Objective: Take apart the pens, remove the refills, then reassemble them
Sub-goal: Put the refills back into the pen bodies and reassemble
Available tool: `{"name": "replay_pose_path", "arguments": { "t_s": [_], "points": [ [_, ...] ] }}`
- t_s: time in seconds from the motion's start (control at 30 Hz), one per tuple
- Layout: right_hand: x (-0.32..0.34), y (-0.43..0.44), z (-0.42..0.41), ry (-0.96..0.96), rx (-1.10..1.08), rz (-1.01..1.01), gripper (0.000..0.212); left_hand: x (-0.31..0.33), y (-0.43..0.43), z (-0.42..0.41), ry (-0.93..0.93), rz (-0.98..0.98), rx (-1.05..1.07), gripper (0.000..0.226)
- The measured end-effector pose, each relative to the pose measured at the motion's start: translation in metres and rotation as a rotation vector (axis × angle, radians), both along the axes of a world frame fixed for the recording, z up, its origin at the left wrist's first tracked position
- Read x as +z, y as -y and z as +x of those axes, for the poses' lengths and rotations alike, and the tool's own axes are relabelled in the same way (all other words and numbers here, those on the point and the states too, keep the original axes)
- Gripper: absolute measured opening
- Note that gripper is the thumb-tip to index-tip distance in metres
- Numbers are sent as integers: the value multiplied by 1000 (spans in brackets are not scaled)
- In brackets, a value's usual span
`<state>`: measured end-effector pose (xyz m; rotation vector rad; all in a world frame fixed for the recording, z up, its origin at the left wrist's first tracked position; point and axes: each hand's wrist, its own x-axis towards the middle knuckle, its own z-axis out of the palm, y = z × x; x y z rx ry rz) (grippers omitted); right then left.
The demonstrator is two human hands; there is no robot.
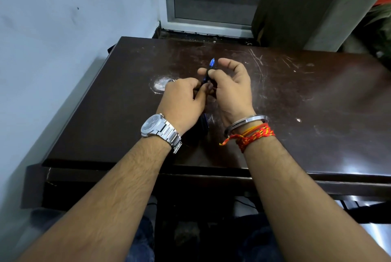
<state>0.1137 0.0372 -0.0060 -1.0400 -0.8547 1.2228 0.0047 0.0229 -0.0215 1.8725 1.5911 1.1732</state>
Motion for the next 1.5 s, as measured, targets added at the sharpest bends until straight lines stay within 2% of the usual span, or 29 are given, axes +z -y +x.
{"name": "replay_pose_path", "arguments": {
  "t_s": [0.1,0.2,0.5,0.57,0.7,0.8,0.9,0.93,0.97,1.03,1.07,1.1,1.17,1.27,1.4,1.5],
  "points": [
    [-3,3,-3,135,-27,-14,38,2,2,0,-79,48,20,24],
    [-6,3,-5,191,-59,-15,31,3,2,-1,-106,65,25,24],
    [3,8,-7,-15,-11,6,25,2,1,1,-98,91,43,31],
    [8,7,-4,-93,-44,-15,22,0,0,0,-91,75,-2,35],
    [15,4,9,-127,-120,-39,20,-3,2,0,-44,30,-11,39],
    [16,4,16,-163,-178,-8,21,3,2,-5,-48,73,80,36],
    [17,1,23,-238,-202,18,20,9,0,-13,24,137,250,36],
    [16,-1,26,-158,-213,11,19,11,-2,-16,66,126,296,37],
    [13,-1,29,53,-219,-7,18,11,-3,-19,98,107,328,38],
    [4,0,31,638,-139,-76,15,10,-5,-22,117,70,357,36],
    [0,2,31,846,-56,-125,13,9,-5,-22,120,58,357,35],
    [-2,4,30,976,33,-173,12,9,-5,-21,124,51,352,33],
    [-5,6,26,1097,155,-229,9,7,-5,-19,126,45,341,32],
    [-4,4,25,1186,204,-240,6,5,-5,-16,112,33,329,31],
    [-5,4,26,1182,269,-262,8,2,-6,-15,107,6,321,30],
    [-6,5,26,1165,205,-224,15,0,-6,-15,99,-16,275,28]
  ]
}}
